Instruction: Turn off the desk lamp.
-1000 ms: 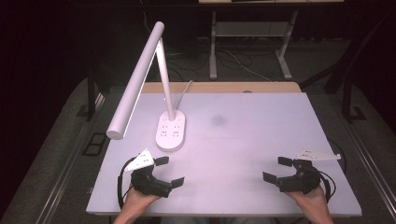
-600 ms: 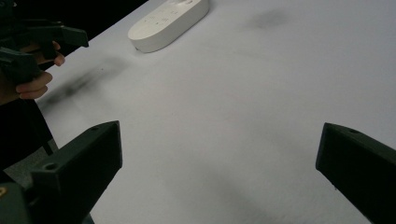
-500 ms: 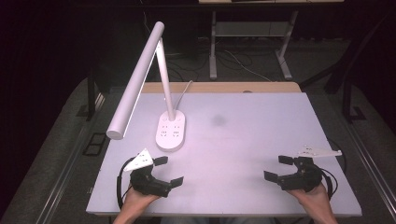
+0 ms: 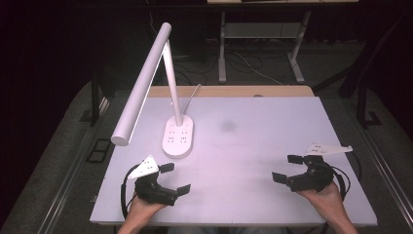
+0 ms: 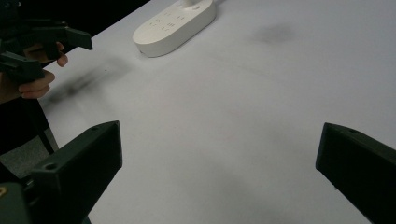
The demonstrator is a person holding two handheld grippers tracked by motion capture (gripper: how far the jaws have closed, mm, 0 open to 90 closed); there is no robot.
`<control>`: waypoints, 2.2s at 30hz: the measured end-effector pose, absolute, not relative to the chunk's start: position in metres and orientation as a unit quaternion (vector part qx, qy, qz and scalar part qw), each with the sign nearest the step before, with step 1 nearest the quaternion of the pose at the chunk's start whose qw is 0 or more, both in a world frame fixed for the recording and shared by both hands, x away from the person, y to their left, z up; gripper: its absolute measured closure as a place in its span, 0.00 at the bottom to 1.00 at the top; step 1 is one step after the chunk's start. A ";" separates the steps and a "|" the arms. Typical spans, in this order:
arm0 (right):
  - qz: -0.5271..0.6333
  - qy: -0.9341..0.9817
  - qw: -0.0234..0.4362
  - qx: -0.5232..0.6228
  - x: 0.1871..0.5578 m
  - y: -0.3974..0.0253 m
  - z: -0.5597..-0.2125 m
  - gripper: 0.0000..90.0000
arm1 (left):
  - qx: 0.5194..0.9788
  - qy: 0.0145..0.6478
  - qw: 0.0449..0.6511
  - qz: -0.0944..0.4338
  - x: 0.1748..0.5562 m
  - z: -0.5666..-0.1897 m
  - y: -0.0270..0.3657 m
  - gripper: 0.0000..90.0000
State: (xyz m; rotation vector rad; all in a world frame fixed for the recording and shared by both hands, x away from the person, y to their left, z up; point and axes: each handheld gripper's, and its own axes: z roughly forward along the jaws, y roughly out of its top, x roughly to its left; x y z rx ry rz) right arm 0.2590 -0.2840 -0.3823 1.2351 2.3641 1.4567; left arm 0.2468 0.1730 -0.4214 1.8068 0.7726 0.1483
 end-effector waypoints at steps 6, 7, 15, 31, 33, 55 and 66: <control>0.473 0.786 0.052 0.395 0.269 -0.275 -0.375 0.01 | 0.765 0.326 0.552 0.062 0.247 -0.422 0.173 0.00; 0.473 0.786 0.052 0.395 0.269 -0.275 -0.375 0.01 | 0.765 0.326 0.552 0.062 0.247 -0.422 0.173 0.00; 0.469 0.795 0.051 0.381 0.279 -0.262 -0.363 0.01 | 0.764 0.326 0.554 0.062 0.247 -0.422 0.172 0.00; 0.457 0.814 0.047 0.356 0.300 -0.233 -0.348 0.01 | 0.763 0.324 0.555 0.063 0.247 -0.421 0.173 0.00; 0.457 0.816 0.048 0.351 0.304 -0.228 -0.345 0.01 | 0.762 0.325 0.556 0.064 0.247 -0.421 0.173 0.00; 0.443 0.834 0.046 0.325 0.340 -0.186 -0.331 0.01 | 0.763 0.325 0.555 0.061 0.248 -0.422 0.174 0.00; 0.443 0.836 0.040 0.322 0.355 -0.170 -0.330 0.01 | 0.763 0.327 0.555 0.057 0.248 -0.422 0.174 0.00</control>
